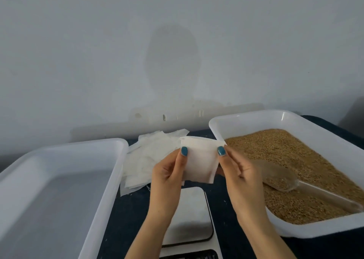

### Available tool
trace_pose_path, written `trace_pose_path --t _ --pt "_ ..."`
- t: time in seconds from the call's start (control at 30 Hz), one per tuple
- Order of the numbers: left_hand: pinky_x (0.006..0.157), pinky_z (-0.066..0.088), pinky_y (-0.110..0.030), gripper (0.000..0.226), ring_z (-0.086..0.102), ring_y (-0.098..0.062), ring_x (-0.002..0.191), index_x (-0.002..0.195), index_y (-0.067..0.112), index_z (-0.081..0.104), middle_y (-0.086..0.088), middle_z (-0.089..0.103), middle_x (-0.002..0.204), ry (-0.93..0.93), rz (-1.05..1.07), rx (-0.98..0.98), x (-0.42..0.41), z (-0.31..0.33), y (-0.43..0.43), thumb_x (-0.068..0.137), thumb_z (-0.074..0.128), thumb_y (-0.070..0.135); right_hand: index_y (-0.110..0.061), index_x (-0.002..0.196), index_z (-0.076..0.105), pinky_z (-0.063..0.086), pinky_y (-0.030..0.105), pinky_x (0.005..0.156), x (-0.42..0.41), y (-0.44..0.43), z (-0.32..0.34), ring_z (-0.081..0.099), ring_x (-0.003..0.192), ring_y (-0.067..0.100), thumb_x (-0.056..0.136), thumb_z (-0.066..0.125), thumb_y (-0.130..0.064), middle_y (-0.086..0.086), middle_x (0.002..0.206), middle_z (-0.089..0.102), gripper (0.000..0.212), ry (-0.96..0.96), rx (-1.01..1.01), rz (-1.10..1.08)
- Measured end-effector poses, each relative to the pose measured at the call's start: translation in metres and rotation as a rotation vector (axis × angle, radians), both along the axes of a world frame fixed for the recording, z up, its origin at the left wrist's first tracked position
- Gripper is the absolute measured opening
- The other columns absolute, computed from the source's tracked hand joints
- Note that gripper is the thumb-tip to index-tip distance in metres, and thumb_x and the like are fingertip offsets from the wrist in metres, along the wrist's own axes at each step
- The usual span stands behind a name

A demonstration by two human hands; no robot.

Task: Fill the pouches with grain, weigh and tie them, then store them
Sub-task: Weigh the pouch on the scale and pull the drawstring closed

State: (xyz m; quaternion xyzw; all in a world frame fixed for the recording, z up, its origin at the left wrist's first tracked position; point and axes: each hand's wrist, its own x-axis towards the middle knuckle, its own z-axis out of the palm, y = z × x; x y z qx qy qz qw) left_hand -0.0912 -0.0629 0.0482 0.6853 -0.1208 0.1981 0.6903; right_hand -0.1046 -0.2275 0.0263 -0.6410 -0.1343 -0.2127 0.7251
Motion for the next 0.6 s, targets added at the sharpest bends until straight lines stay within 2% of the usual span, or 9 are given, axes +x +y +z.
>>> trace_pose_path --t 0.03,0.1,0.13,0.2,0.27,0.4,0.5,0.53,0.6 --pt "0.055 0.052 -0.02 0.031 0.059 -0.003 0.07 0.079 0.031 0.073 0.005 0.065 0.074 0.023 0.032 -0.022 -0.001 -0.002 0.006 0.092 0.049 0.046 -0.031 0.108 0.071 0.053 0.011 0.074 0.011 0.024 0.016 0.069 0.096 -0.002 0.087 0.063 -0.042 -0.02 0.101 0.074 0.025 0.026 -0.047 0.03" --pt "0.058 0.061 -0.04 0.034 0.062 -0.018 0.078 0.085 0.021 0.072 -0.014 0.064 0.086 0.058 0.041 -0.076 -0.006 -0.005 0.016 0.093 0.05 0.045 -0.032 0.111 0.07 0.055 0.016 0.078 0.014 0.028 0.01 0.068 0.1 0.0 0.079 0.069 -0.05 -0.019 0.104 0.074 0.036 0.064 -0.203 0.098" --pt "0.063 0.061 -0.05 0.035 0.062 -0.025 0.081 0.088 0.017 0.071 -0.02 0.063 0.09 0.075 0.039 -0.09 -0.009 -0.007 0.02 0.094 0.05 0.043 -0.033 0.111 0.071 0.056 0.02 0.082 0.014 0.03 0.004 0.068 0.102 0.002 0.079 0.07 -0.051 -0.018 0.105 0.073 0.037 0.074 -0.257 0.1" --pt "0.073 0.059 -0.059 0.037 0.061 -0.034 0.087 0.092 0.012 0.071 -0.024 0.063 0.096 0.117 0.051 -0.109 -0.013 -0.011 0.027 0.093 0.051 0.043 -0.028 0.109 0.073 0.056 0.031 0.089 0.009 0.031 -0.01 0.068 0.103 0.006 0.081 0.069 -0.049 -0.015 0.103 0.074 0.035 0.049 -0.349 0.103" --pt "0.08 0.056 -0.059 0.039 0.06 -0.034 0.091 0.092 0.01 0.071 -0.022 0.063 0.097 0.143 0.057 -0.118 -0.017 -0.015 0.032 0.09 0.053 0.045 -0.021 0.103 0.075 0.056 0.033 0.088 0.011 0.036 -0.017 0.069 0.098 0.007 0.082 0.068 -0.046 -0.013 0.098 0.074 0.034 0.029 -0.378 0.095" --pt "0.086 0.054 -0.054 0.04 0.06 -0.025 0.091 0.094 0.008 0.07 -0.018 0.065 0.094 0.219 0.012 -0.098 -0.021 -0.03 0.041 0.092 0.052 0.043 -0.019 0.096 0.077 0.054 0.02 0.081 0.011 0.041 -0.032 0.067 0.092 0.0 0.081 0.066 -0.047 -0.015 0.092 0.074 0.034 0.0 -0.433 0.049" --pt "0.078 0.05 -0.058 0.053 0.055 -0.03 0.081 0.096 -0.008 0.062 -0.034 0.057 0.091 0.233 0.019 0.051 -0.023 -0.043 0.049 0.094 0.051 0.044 -0.023 0.096 0.077 0.05 0.014 0.083 0.01 0.041 -0.037 0.066 0.094 0.0 0.081 0.066 -0.045 -0.017 0.094 0.072 0.03 -0.012 -0.474 -0.015" --pt "0.077 0.049 -0.061 0.054 0.054 -0.031 0.078 0.094 -0.01 0.061 -0.034 0.057 0.089 0.236 0.017 0.119 -0.024 -0.047 0.053 0.093 0.053 0.043 -0.027 0.095 0.076 0.05 0.016 0.084 0.01 0.04 -0.038 0.065 0.095 0.001 0.082 0.066 -0.044 -0.018 0.093 0.071 0.023 -0.002 -0.483 -0.012" --pt "0.077 0.05 -0.058 0.04 0.06 -0.037 0.077 0.089 0.001 0.069 -0.023 0.066 0.085 0.237 0.025 0.264 -0.025 -0.053 0.06 0.09 0.061 0.039 -0.039 0.091 0.071 0.05 0.019 0.084 0.009 0.04 -0.04 0.065 0.094 0.004 0.083 0.07 -0.038 -0.021 0.09 0.069 0.008 -0.009 -0.506 -0.007"
